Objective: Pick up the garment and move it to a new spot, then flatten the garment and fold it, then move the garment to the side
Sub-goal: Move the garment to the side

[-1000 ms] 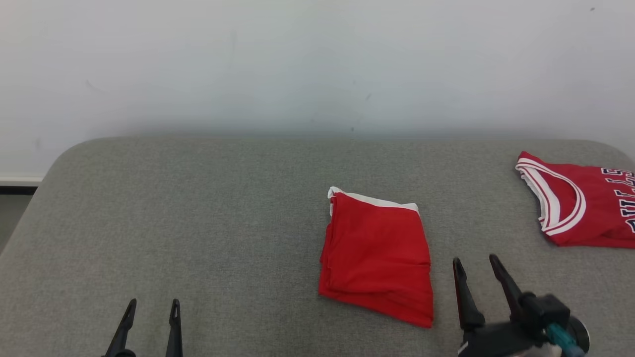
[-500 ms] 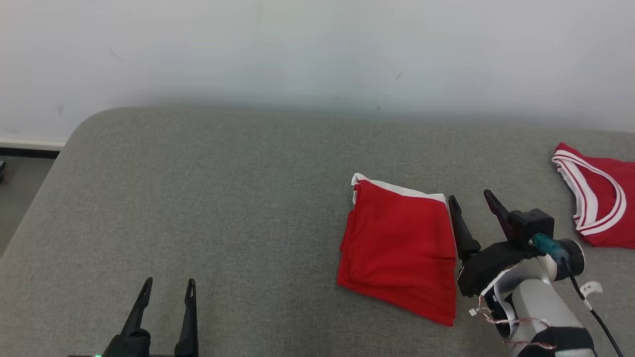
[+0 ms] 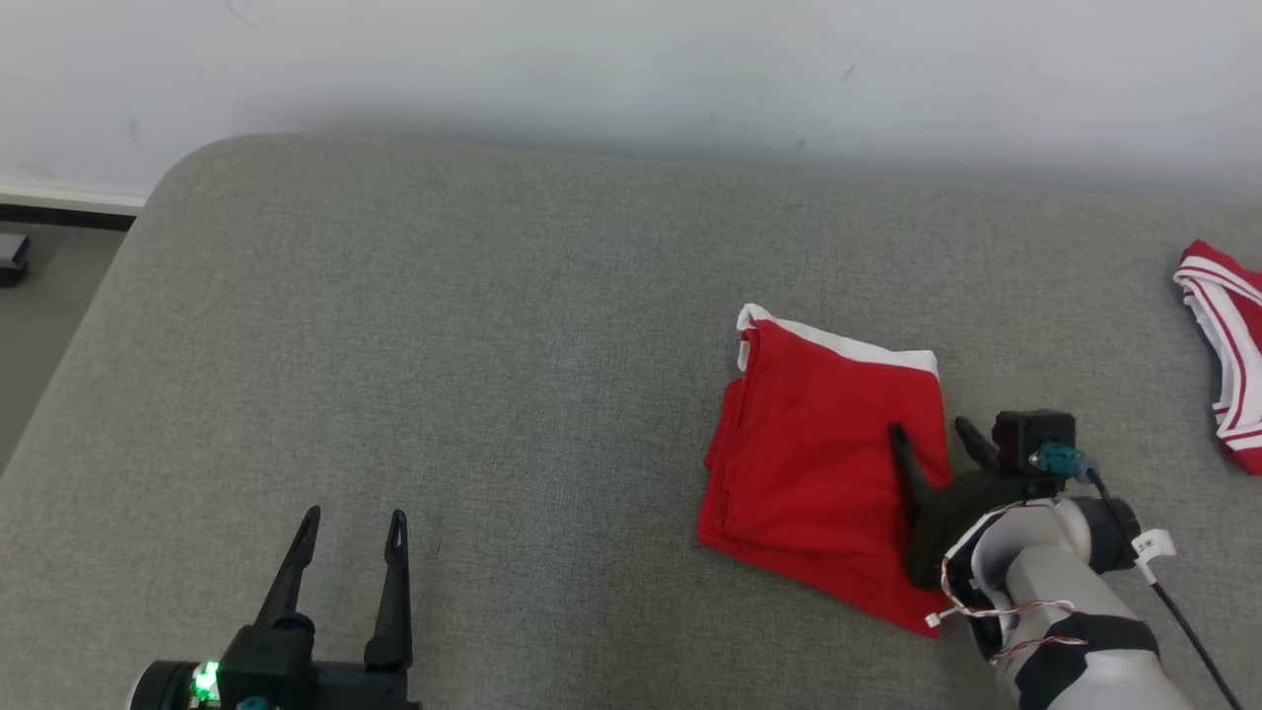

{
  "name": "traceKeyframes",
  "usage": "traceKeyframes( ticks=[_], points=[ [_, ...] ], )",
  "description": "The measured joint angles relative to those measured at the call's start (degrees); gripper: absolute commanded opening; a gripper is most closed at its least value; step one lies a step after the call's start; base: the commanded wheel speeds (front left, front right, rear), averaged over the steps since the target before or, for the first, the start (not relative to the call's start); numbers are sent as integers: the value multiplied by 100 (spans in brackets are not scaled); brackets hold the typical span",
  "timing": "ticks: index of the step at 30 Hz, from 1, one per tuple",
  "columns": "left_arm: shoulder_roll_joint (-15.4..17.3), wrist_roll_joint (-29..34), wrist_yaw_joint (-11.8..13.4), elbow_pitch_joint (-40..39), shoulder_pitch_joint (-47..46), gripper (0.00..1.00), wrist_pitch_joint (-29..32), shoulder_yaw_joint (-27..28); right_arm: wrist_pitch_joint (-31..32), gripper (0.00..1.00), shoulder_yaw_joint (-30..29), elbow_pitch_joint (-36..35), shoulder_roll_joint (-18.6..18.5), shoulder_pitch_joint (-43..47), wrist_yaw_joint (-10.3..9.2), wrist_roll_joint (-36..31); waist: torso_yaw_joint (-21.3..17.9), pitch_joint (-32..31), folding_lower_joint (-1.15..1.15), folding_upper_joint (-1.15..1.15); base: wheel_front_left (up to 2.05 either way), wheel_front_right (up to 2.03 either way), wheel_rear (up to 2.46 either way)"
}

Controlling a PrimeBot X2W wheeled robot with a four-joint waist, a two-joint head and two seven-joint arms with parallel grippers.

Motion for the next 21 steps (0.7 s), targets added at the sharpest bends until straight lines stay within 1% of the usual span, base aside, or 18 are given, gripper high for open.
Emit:
traceKeyframes(
  ticks=[5, 12, 14, 15, 16, 17, 18, 21],
  points=[
    [-27, 0, 8, 2, -69, 100, 0, 8, -80, 100, 103, 363, 232, -9, 0, 258, 30, 83, 0, 0, 0, 0, 0],
    [-41, 1, 23, -37, -76, 100, 0, 43, -270, 100, 164, 547, 298, 29, 0, 471, -28, 38, -1, -1, 0, 0, 0],
    [-45, 1, 26, -70, -73, 100, 0, 79, -248, 100, 226, 595, 331, 53, 0, 510, -63, 33, -1, -1, 0, 0, 0],
    [-47, 1, 25, -76, -68, 100, 0, 93, -133, 100, 279, 665, 338, 43, 1, 566, -103, 31, -1, -1, 0, 0, 0],
    [-48, 1, 23, -68, -66, 100, 0, 90, -71, 66, 322, 683, 341, 16, 1, 586, -118, 34, -1, -1, 0, 0, 0],
    [-53, 0, 22, -65, -66, 100, 0, 89, -24, 20, 366, 687, 357, -11, 0, 630, -129, 42, -1, -1, 0, 0, 0],
    [-55, 0, 21, -67, -66, 100, 0, 91, 27, 0, 398, 681, 372, -31, 0, 712, -140, 55, -2, -1, 0, 0, 0],
    [-66, -8, 15, -60, -82, 100, 0, 89, 125, 0, 558, 627, 334, -136, 1, 838, -170, 109, -1, -1, 0, 0, 0]
  ],
)
